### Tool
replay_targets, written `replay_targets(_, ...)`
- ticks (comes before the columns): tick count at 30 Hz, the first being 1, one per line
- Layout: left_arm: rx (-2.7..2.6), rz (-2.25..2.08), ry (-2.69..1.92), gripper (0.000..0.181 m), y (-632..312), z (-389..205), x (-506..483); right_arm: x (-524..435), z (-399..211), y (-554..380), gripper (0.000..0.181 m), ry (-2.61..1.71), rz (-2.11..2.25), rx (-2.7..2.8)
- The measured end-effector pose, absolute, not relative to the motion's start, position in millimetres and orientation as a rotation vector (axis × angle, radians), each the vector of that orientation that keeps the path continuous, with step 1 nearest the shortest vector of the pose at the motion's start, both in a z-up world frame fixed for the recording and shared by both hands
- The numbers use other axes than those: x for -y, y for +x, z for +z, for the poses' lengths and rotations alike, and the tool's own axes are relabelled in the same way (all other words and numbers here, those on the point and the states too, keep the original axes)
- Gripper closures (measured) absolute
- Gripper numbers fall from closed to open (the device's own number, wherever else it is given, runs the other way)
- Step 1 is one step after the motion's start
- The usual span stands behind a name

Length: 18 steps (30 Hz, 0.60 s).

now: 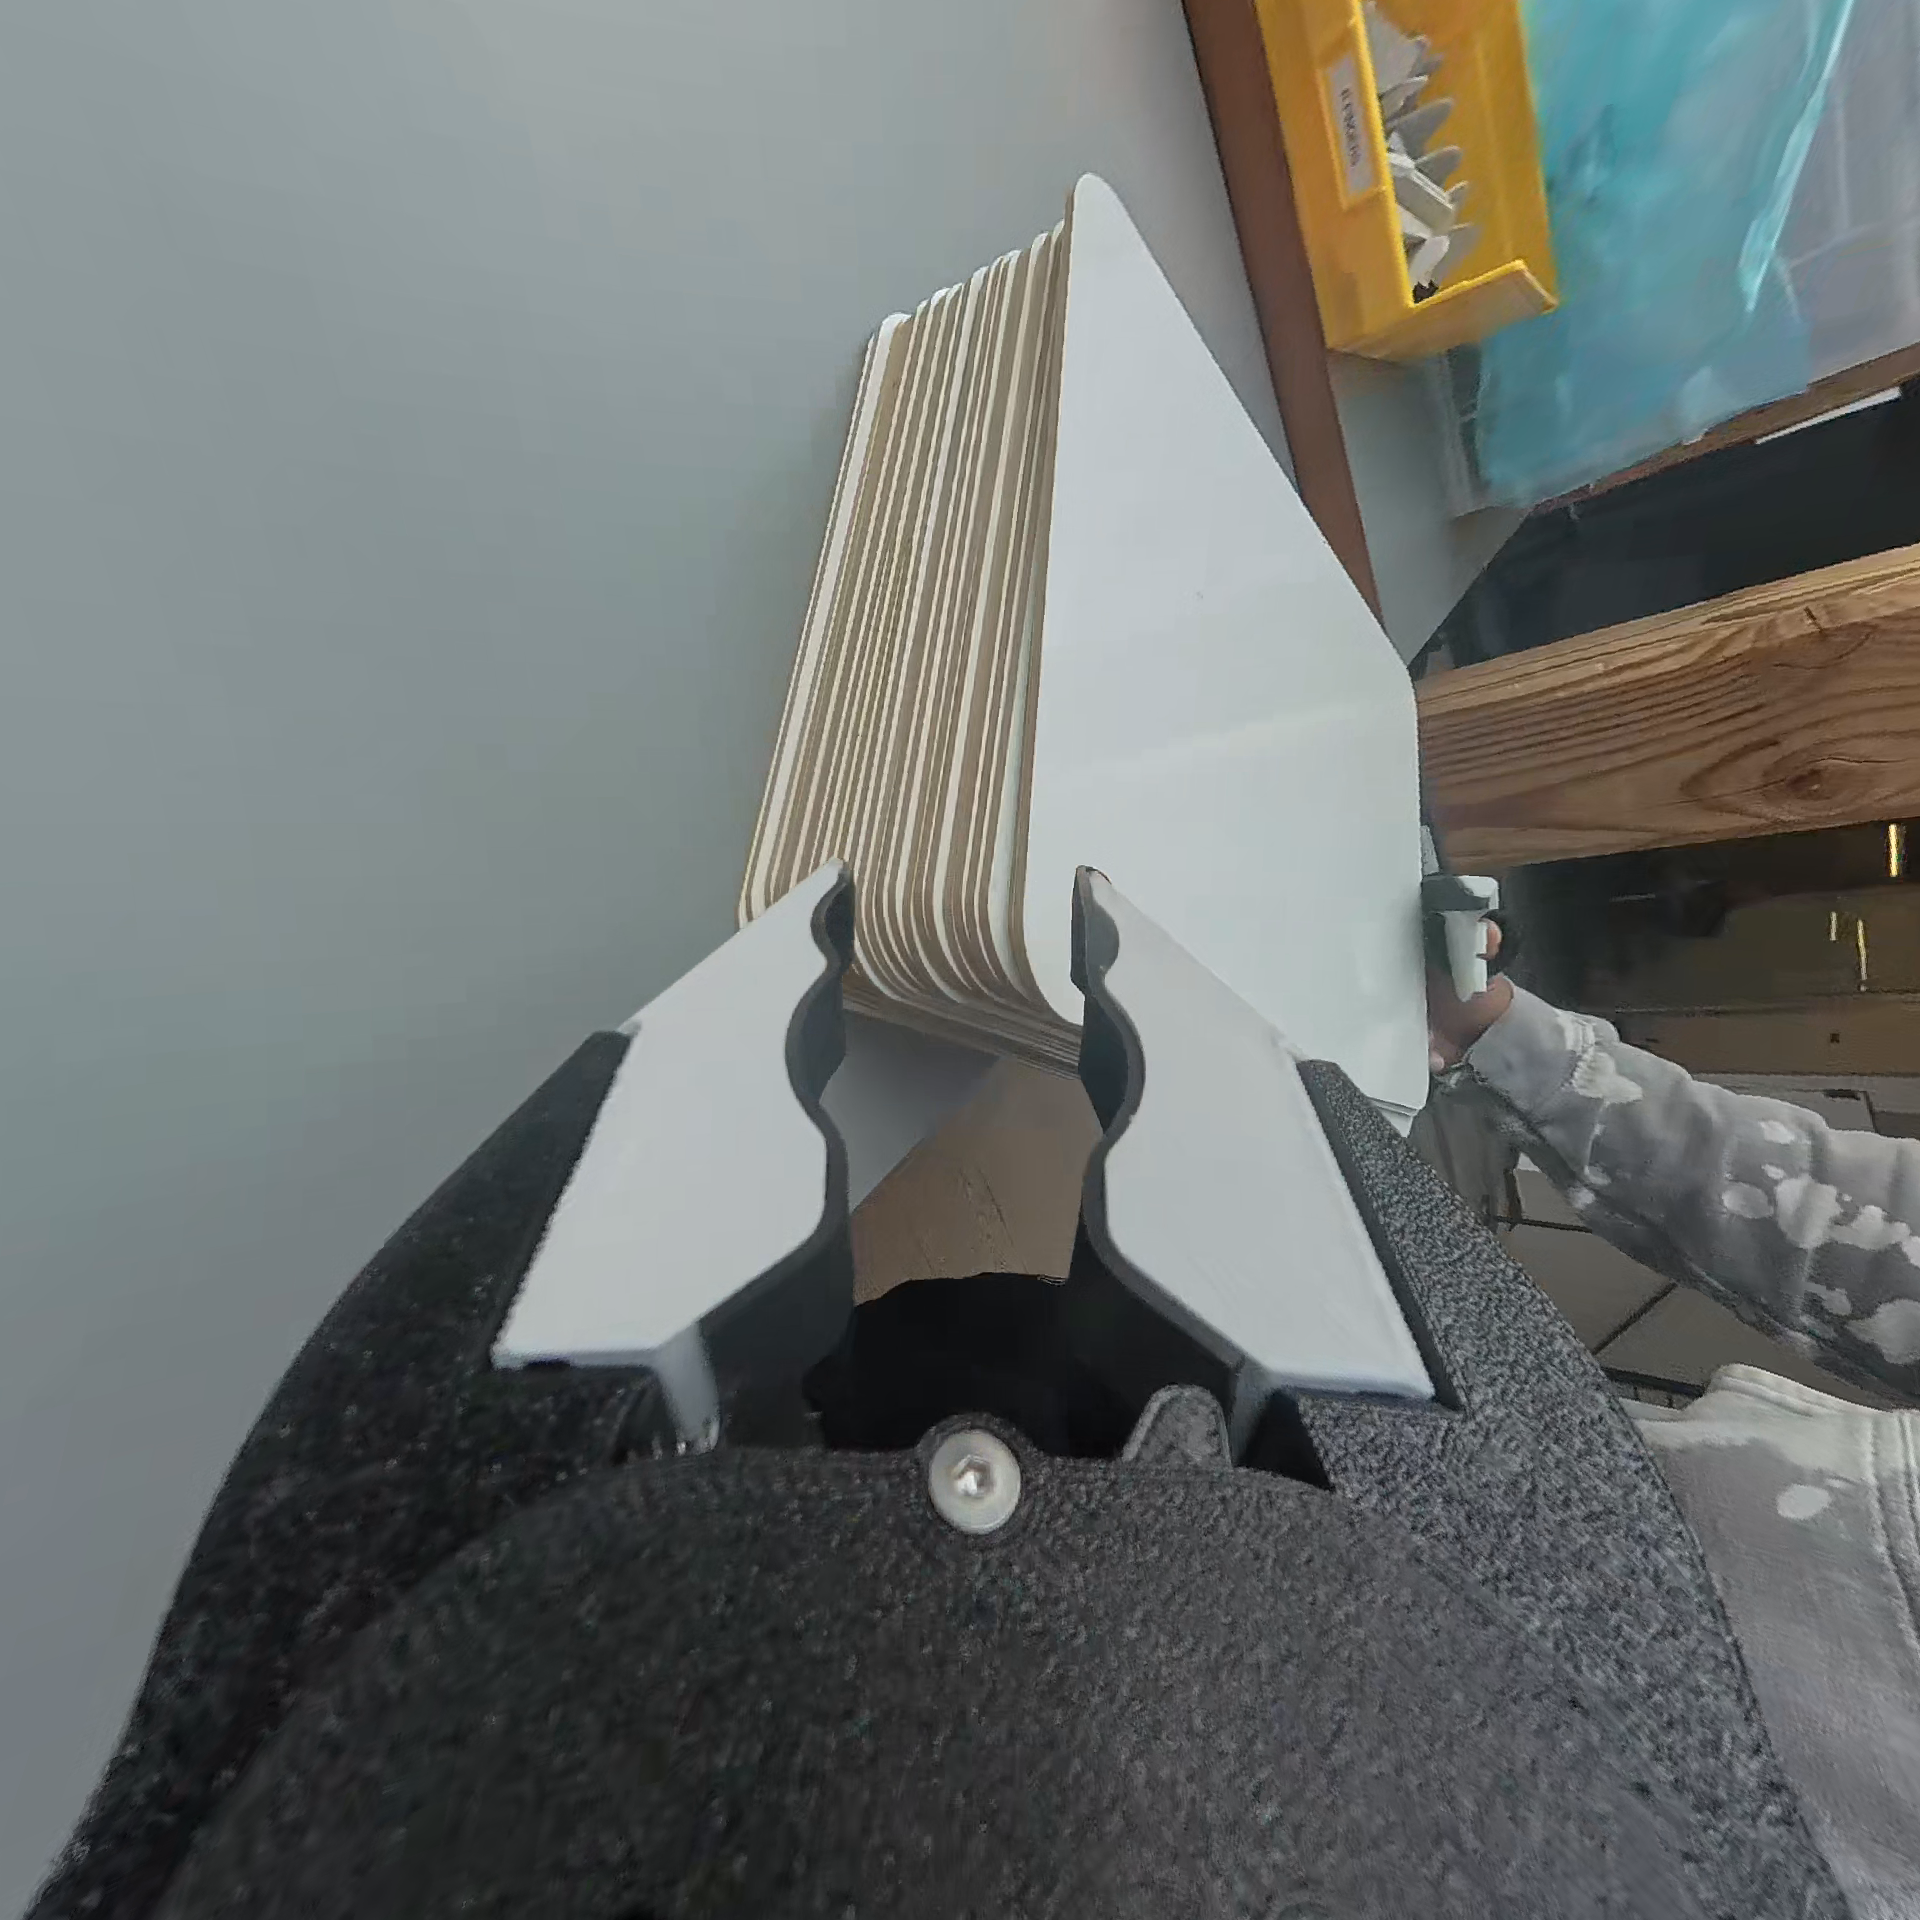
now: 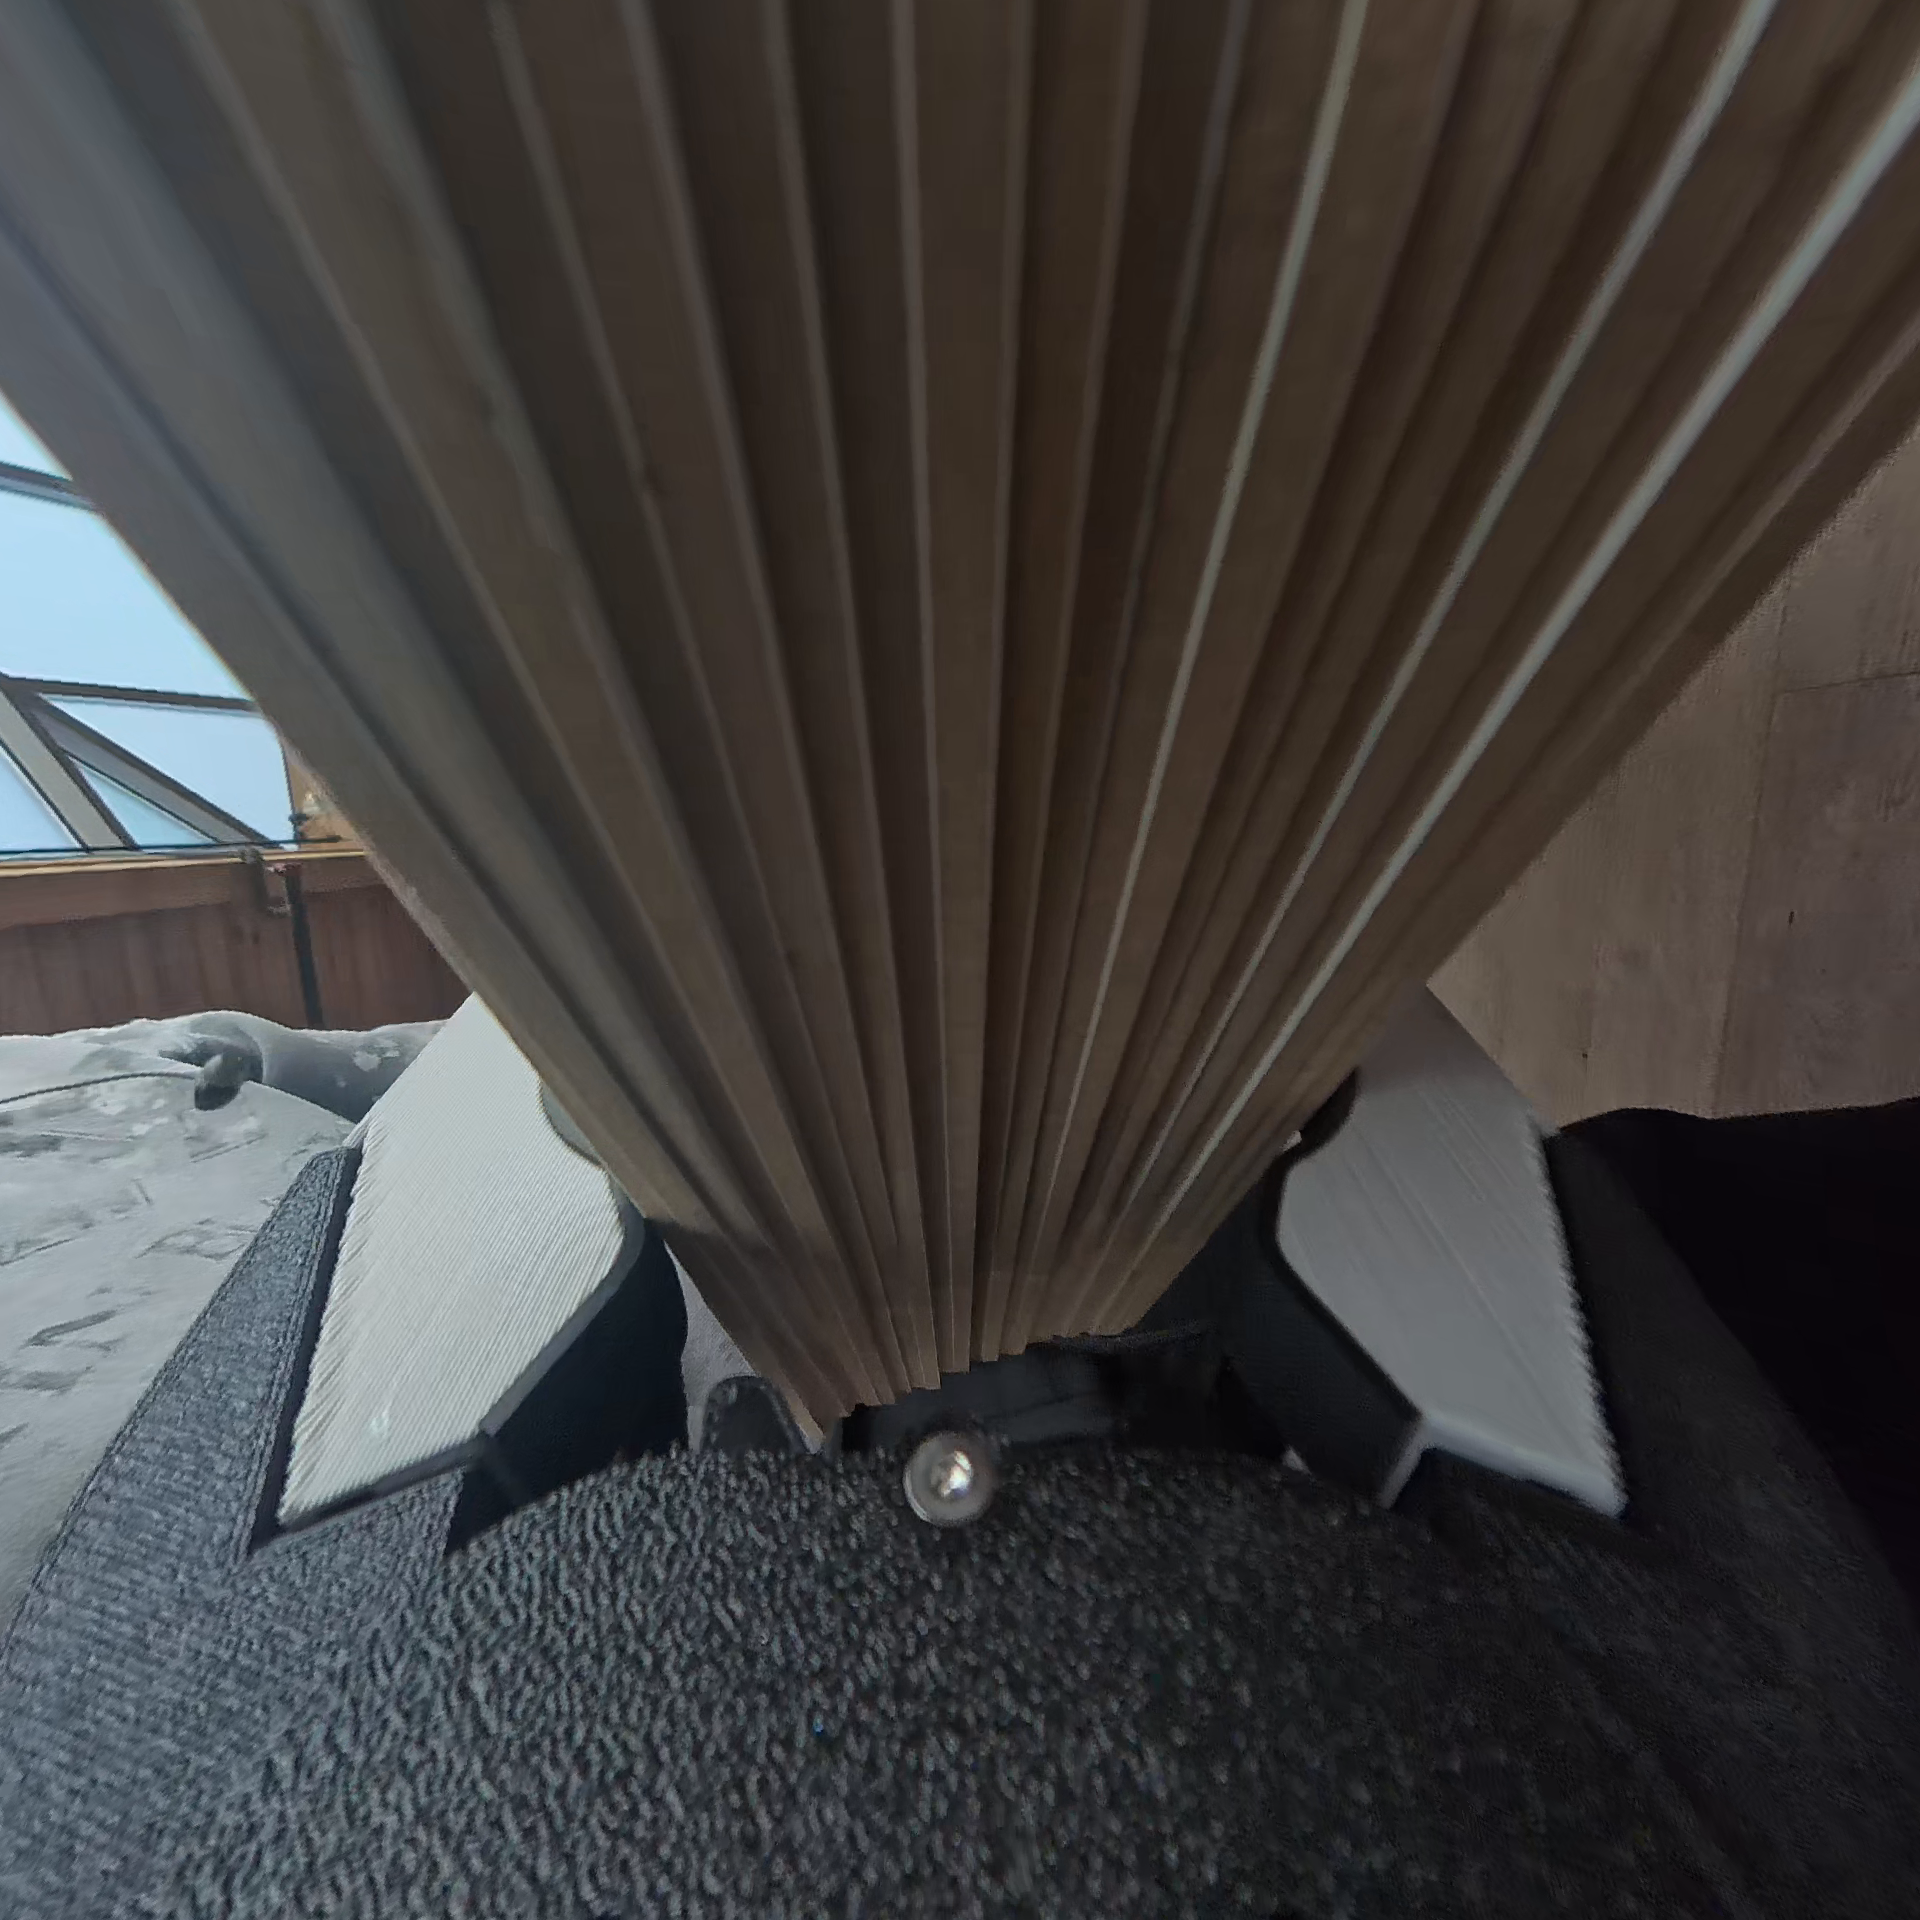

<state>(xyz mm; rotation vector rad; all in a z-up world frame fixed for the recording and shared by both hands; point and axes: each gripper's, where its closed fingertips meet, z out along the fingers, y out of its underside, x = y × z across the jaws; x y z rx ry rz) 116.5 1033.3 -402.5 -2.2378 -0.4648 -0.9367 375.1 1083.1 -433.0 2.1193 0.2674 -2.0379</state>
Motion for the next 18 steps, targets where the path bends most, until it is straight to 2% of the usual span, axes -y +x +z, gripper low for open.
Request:
replay_targets(7,0.219,-1.115,-2.395,0.115,151,-423,-1079,-1067,-433,379,0.049,2.135,-2.056,-0.242)
replay_targets(18,0.052,-1.089,-2.57,0.119,158,-430,-1090,-1076,-439,373,0.045,2.289,-2.012,-0.087)
